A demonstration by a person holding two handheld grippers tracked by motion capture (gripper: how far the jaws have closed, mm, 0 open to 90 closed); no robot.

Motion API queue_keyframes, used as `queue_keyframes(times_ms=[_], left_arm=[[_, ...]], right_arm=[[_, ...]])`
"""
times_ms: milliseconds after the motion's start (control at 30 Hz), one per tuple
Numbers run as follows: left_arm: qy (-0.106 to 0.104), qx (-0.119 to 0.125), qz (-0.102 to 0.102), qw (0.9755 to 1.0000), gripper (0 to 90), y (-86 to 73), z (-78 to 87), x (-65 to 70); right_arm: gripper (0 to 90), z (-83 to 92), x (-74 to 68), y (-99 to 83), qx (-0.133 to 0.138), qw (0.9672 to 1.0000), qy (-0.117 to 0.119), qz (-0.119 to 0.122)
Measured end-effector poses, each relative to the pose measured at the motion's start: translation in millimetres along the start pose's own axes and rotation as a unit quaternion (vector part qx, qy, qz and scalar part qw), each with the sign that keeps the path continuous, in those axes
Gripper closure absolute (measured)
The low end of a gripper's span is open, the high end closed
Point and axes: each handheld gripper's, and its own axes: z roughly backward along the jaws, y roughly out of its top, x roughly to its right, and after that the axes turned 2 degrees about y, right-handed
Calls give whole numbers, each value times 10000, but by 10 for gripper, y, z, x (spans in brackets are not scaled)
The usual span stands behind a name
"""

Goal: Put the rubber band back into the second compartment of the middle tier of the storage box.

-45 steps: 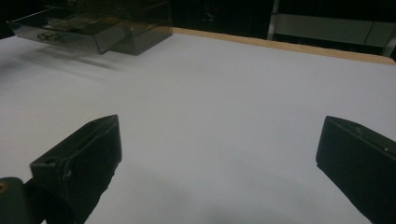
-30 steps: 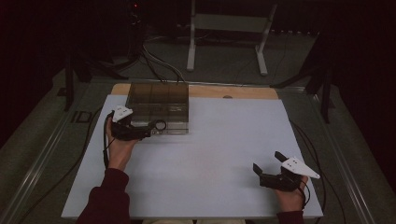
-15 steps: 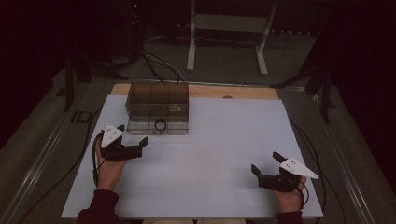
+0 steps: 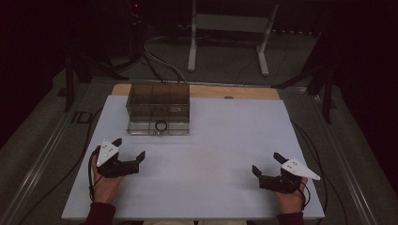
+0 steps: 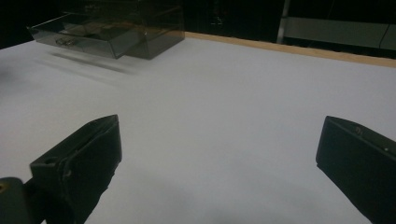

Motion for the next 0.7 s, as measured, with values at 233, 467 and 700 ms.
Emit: queue_keyframes(times_ms=[233, 467, 700], left_arm=[[1, -41, -57, 10000, 3, -73, 76, 18], [29, -55, 88, 9999, 3, -102, 69, -30], [26, -179, 180, 9997, 3, -116, 40, -53]], right_arm=[[7, -18, 1, -6, -66, 10000, 14, -5], [7, -76, 28, -45, -242, 9997, 39, -46], [7, -208, 57, -113, -923, 9956, -2, -145]])
